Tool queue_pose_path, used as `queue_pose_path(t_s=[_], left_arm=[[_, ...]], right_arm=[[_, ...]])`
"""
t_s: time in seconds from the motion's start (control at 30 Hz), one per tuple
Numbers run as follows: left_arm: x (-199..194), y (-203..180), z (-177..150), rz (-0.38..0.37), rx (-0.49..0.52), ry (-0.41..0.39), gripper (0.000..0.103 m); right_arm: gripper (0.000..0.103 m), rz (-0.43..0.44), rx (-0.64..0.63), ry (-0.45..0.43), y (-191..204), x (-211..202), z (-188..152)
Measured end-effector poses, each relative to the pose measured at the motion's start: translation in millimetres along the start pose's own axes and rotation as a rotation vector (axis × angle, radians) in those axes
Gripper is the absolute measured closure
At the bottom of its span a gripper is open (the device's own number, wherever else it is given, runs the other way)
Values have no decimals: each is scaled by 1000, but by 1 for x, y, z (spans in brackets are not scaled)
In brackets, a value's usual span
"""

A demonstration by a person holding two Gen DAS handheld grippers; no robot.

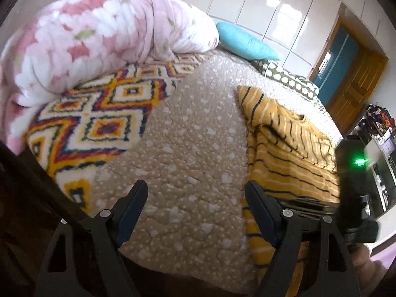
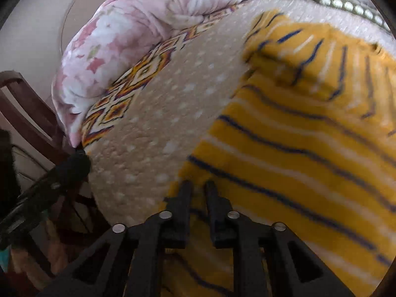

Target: Fold small clothes

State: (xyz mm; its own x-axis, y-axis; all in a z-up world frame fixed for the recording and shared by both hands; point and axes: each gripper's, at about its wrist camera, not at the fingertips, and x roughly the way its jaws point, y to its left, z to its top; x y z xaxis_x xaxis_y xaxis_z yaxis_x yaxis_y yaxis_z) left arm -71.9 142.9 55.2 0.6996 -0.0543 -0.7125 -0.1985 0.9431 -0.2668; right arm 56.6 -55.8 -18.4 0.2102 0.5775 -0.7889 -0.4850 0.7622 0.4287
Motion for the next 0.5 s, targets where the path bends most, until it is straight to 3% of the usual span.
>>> queue_pose_path(t_s=[0.1,0.2,0.27,0.37,0.5], left_arm=[[-11,-4,-2,5,25,-4,23],[-15,-10,-7,7,61,18,23],[-13,-15,-12,13,86,38,23],[-6,-29,-20,19,127,70,23],[2,-56,-30,-5,181,101,23]], right_arm=[[88,4,16,-24,5,2,-1],[88,67,58,-37,-6,-23,-12],[81,58,58,-61,-13,-46,-22],[74,-62,51,-118,-32,-87,-50],[69,-197,164,-198,-80,-141,-93]])
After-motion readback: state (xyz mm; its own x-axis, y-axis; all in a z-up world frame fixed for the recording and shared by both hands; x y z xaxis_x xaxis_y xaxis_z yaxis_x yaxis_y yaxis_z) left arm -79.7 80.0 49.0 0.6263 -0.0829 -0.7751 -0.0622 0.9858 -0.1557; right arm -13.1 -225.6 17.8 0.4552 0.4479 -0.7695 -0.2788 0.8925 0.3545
